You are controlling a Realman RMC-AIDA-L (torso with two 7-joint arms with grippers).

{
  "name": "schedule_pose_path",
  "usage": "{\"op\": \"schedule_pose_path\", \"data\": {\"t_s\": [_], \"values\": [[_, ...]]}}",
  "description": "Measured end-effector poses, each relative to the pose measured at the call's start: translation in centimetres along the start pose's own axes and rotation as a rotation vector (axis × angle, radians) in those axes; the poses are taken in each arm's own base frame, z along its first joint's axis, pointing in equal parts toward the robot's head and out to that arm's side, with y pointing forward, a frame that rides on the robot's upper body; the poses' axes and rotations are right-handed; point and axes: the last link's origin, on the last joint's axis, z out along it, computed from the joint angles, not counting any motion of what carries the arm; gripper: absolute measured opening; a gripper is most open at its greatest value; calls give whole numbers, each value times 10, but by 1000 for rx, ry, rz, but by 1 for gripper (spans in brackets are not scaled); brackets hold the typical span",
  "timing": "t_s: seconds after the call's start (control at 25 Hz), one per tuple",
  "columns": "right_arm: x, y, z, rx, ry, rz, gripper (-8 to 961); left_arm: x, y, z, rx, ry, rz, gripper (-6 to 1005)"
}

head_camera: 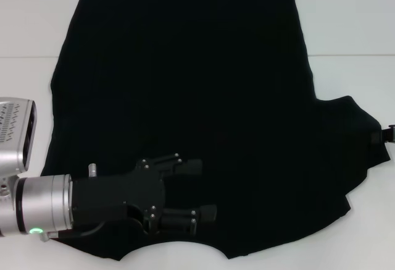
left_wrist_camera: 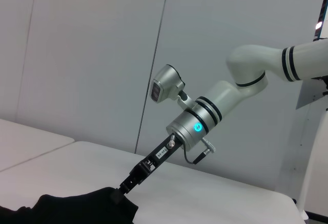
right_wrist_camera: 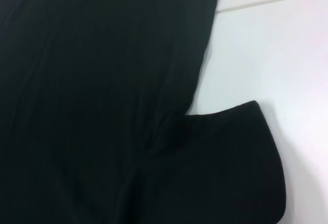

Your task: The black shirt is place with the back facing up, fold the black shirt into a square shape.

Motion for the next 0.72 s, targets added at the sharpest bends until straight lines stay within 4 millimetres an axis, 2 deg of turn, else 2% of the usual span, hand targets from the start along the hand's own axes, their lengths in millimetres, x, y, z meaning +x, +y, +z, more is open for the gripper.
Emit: {"op": "schedule_pose_path", "data": {"t_s": [0.72], "values": [[-22,12,4,-1,-23,-67,57,-1,-1,1,7,-3,-10,892]]}}
